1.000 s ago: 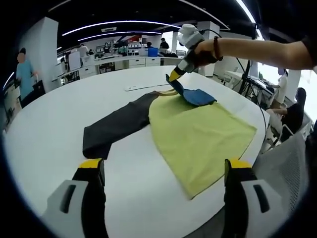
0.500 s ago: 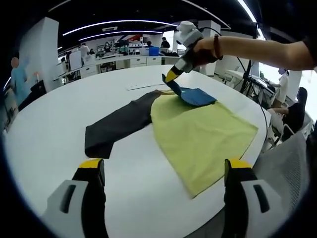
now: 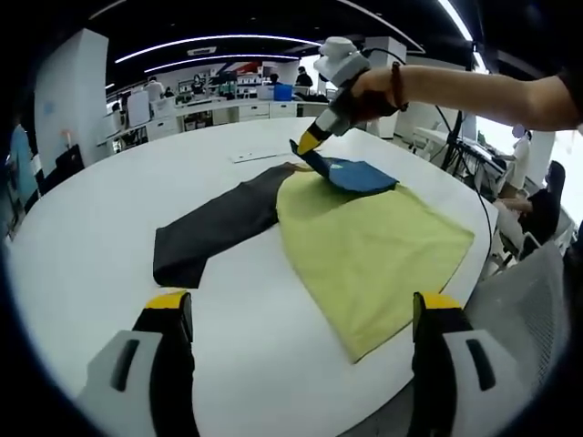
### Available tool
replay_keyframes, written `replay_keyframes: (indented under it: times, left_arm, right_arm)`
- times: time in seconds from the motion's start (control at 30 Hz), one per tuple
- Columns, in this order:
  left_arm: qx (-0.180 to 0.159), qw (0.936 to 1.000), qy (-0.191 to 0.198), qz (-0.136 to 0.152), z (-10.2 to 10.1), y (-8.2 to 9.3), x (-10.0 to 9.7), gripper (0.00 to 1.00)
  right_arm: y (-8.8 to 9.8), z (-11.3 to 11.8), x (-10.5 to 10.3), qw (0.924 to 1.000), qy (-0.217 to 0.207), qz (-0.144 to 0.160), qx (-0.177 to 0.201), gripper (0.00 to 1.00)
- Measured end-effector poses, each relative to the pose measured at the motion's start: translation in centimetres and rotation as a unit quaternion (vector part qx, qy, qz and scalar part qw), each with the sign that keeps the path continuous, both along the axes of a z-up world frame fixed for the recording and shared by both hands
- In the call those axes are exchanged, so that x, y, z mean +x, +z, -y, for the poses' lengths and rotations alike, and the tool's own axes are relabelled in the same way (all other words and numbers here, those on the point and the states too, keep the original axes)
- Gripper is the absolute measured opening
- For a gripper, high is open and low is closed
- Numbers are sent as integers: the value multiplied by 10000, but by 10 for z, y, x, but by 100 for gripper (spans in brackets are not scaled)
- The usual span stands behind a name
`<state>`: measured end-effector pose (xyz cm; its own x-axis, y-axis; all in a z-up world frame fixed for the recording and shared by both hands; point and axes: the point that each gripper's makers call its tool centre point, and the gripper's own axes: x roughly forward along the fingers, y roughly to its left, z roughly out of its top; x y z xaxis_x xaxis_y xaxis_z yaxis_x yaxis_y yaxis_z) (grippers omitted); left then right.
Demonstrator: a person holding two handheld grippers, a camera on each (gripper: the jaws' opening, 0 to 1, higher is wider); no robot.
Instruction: Fold the garment on the visible template until the final outline fits inside the template.
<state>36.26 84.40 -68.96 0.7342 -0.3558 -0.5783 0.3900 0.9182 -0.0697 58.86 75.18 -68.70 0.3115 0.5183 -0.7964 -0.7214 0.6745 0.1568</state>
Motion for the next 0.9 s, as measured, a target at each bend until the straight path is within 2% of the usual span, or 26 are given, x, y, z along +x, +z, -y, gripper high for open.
replay_keyframes:
  times: [0.67, 0.83, 0.9]
  left_arm:
    - [-52, 9999, 103, -58, -14, -9, 1, 99]
    - [-62, 9999, 130, -59, -15, -9, 3, 99]
    - [-58, 9999, 141, -55, -16, -9, 4, 99]
  right_arm:
    - [-52, -19, -8, 9991, -20, -387, -142, 0]
    - [-60, -26, -13, 9988, 25, -483, -93, 0]
    - [-60, -33, -18, 9981, 57, -608, 72, 0]
